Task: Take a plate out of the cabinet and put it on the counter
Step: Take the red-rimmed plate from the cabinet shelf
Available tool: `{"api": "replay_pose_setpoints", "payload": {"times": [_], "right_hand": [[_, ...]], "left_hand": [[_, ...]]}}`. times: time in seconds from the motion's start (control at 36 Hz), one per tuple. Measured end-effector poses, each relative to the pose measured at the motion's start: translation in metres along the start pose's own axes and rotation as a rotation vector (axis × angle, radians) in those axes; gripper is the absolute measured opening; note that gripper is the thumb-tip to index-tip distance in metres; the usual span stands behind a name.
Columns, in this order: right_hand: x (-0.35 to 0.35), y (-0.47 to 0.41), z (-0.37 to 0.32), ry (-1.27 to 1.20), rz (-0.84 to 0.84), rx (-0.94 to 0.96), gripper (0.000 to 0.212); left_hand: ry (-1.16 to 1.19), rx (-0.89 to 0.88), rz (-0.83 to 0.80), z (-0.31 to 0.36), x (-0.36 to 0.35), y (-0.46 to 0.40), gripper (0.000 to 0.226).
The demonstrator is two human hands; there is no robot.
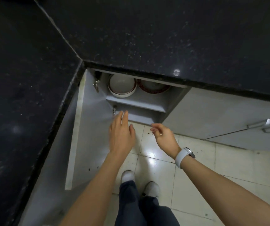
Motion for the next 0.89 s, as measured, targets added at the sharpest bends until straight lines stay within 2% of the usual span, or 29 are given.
{"api": "replay_pose_setpoints", "payload": {"times": [0.08,0.25,0.39,0.47,0.61,0.69,0.81,0.89], "right_hand": [[-0.008,-0.043,0.009,-0.11,0.039,-0.049,0.029],[-0.031,-0.147,0.03,-0.331,0.175,-0.095,0.034],[-0.034,-0.21,0.044,-0.443,0.374,-0.07,0.024],[-0.037,-0.237,0.046,-0.684,0.342,-0.072,0.028],[-0.036,-0.257,0.029,-1.01,0.209,-0.019,0.014],[-0.034,-0.26,0.025,-1.13,0.219,-0.04,0.024],[-0.029,-0.252,0.015,-1.112,0.251,-0.052,0.016],[-0.024,-0.24,0.011,-1.043,0.293,-0.057,0.015]], "left_hand": [[-0.027,0.002,-0.05,-0.024,-0.044,-0.032,0.053],[-0.208,-0.186,-0.085,-0.072,-0.126,-0.101,0.054],[-0.293,-0.382,-0.134,-0.107,-0.172,-0.148,0.052],[-0.345,-0.428,-0.112,-0.127,-0.19,-0.157,0.052],[-0.35,-0.477,-0.01,-0.14,-0.199,-0.156,0.056],[-0.362,-0.48,-0.006,-0.137,-0.197,-0.155,0.054],[-0.352,-0.452,-0.107,-0.132,-0.191,-0.156,0.055],[-0.3,-0.358,-0.185,-0.125,-0.18,-0.156,0.053]]}}
Point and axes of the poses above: each hand's wrist, its own y-axis away from the middle knuckle, its own x-axis out of the back of the hand, z = x × y, the point moved 2 cm from there along -y, towards the middle knuckle, and after that the axes turned 9 degrees about -x, right-handed, at the moved point
